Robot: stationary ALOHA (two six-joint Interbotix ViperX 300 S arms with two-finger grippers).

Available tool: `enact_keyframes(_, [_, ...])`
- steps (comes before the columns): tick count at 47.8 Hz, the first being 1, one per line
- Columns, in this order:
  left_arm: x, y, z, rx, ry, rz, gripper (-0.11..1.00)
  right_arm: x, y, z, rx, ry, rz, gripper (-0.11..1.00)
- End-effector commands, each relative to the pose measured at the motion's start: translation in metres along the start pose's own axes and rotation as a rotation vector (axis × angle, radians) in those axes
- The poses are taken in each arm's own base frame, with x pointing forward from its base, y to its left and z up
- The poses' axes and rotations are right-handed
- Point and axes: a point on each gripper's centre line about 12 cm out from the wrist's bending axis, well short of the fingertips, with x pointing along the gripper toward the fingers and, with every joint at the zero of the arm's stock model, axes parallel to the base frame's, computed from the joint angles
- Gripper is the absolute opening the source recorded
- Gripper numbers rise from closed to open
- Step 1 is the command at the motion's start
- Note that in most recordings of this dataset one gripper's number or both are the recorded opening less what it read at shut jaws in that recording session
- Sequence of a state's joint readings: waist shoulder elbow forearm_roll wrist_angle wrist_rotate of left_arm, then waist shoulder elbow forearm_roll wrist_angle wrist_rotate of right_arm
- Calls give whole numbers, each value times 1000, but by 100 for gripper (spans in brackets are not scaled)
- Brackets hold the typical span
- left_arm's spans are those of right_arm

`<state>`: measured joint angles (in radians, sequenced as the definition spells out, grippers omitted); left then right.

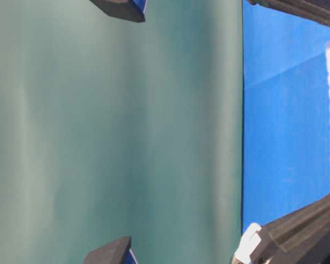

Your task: Fold the blue towel.

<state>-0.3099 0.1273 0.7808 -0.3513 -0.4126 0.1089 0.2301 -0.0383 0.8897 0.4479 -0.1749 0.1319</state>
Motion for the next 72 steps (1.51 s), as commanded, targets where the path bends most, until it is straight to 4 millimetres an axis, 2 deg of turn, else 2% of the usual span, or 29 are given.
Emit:
enact_keyframes(1, [-2,-3,11,-6,-37,-7,5,-1,8,9,-1,-27,22,6])
enact_keyframes(4, [-2,-3,12,-6,-40,-7,12,-2,12,8,-6,-29,31,11])
enact_keyframes(8, [-3,-3,12,-7,-40,-7,38,-2,15,8,-12,-30,38,33])
enact_keyframes(13, [-7,-4,16,-4,-42,-13,70,-4,17,9,-14,-35,45,67])
enact_keyframes(17, [-16,-4,24,-1,-60,-19,87,-11,20,15,-27,-54,60,88])
enact_keyframes(19, [-20,-4,28,-1,-68,-22,88,-15,22,18,-37,-67,69,92])
enact_keyframes(26, [-45,-1,46,-12,-92,-34,82,-43,27,34,-93,-135,108,87])
enact_keyframes(34, [-77,3,65,-14,-127,-49,82,-81,17,53,-139,-217,113,87])
enact_keyframes(42, [-106,8,71,24,-169,-52,80,-117,7,62,-185,-292,114,87])
enact_keyframes(56, [-149,17,58,45,-248,-49,80,-167,-2,56,-247,-372,136,87])
enact_keyframes(62, [-169,20,51,45,-287,-55,80,-178,-7,46,-282,-392,137,87])
enact_keyframes(72, [-193,26,32,48,-323,-57,80,-185,-26,23,-294,-414,110,87])
